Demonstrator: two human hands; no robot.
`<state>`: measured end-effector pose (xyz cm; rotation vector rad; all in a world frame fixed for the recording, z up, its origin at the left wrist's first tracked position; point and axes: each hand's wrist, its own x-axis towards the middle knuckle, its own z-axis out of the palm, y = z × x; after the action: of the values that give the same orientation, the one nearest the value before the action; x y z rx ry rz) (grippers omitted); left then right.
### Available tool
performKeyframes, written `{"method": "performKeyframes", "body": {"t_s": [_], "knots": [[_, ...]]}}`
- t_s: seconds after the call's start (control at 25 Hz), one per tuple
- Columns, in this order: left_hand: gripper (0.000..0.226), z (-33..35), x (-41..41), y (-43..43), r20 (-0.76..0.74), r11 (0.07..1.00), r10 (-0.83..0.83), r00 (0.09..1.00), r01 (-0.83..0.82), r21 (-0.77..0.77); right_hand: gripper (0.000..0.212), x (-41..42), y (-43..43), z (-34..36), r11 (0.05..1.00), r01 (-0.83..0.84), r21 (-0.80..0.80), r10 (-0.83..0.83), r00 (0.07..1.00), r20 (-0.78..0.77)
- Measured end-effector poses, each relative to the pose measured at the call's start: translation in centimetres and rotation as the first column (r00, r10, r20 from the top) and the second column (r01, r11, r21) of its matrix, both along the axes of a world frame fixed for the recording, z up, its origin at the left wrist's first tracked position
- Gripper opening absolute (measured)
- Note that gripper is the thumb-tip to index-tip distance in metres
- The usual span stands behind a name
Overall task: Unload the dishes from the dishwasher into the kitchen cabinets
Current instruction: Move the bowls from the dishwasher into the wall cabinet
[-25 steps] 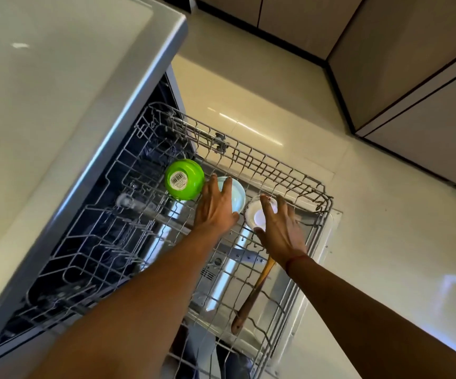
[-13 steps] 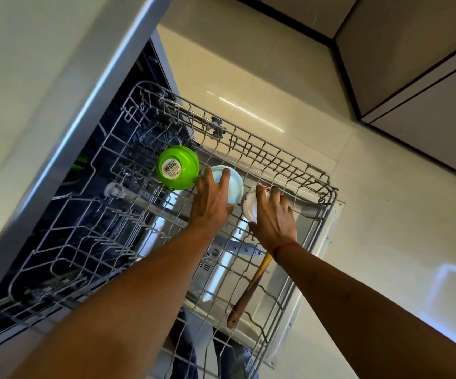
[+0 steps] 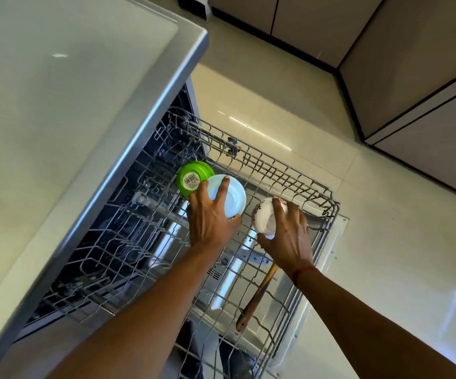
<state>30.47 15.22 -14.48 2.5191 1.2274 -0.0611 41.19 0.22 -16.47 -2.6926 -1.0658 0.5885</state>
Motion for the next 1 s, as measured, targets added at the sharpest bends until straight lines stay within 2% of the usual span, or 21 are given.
{"method": "performKeyframes", "body": {"t_s": [0.12, 0.2, 0.32, 0.52, 0.72, 0.88, 1.0], "knots": [[0.094, 1.4, -2.7, -0.6, 0.039, 0.999, 0.035, 0.999, -0.034, -0.030, 0.100, -1.8, -0.8, 1.5, 0.997, 0.045, 0.060, -0.039, 0.994, -0.100], [0.093, 2.2, -4.8, -1.1, 0.093, 0.996, 0.060, 0.994, -0.053, -0.069, 0.100, -3.5, -1.3, 2.5, 0.996, 0.051, 0.079, -0.042, 0.992, -0.115], [0.094, 3.9, -8.3, -1.8, 0.137, 0.990, 0.102, 0.985, -0.087, -0.113, 0.100, -6.5, -2.1, 4.4, 0.992, 0.046, 0.115, -0.036, 0.996, -0.082], [0.100, 7.0, -14.9, -4.0, 0.120, 0.994, 0.086, 0.989, -0.076, -0.083, 0.098, -12.9, -4.1, 7.2, 0.962, 0.081, 0.259, -0.070, 0.996, -0.051], [0.101, 10.2, -21.9, -6.7, 0.175, 0.998, 0.051, 0.983, -0.042, -0.053, 0.100, -20.2, -6.7, 10.6, 0.932, 0.115, 0.344, -0.118, 0.993, -0.013], [0.093, 13.6, -26.9, -8.4, 0.240, 1.000, 0.027, 0.970, -0.026, -0.008, 0.100, -24.3, -8.5, 14.6, 0.909, 0.076, 0.409, -0.093, 0.995, 0.023], [0.090, 16.4, -30.1, -10.0, 0.326, 0.997, 0.079, 0.942, -0.078, -0.017, 0.103, -26.3, -9.5, 17.6, 0.897, 0.071, 0.436, -0.086, 0.996, 0.015]]}}
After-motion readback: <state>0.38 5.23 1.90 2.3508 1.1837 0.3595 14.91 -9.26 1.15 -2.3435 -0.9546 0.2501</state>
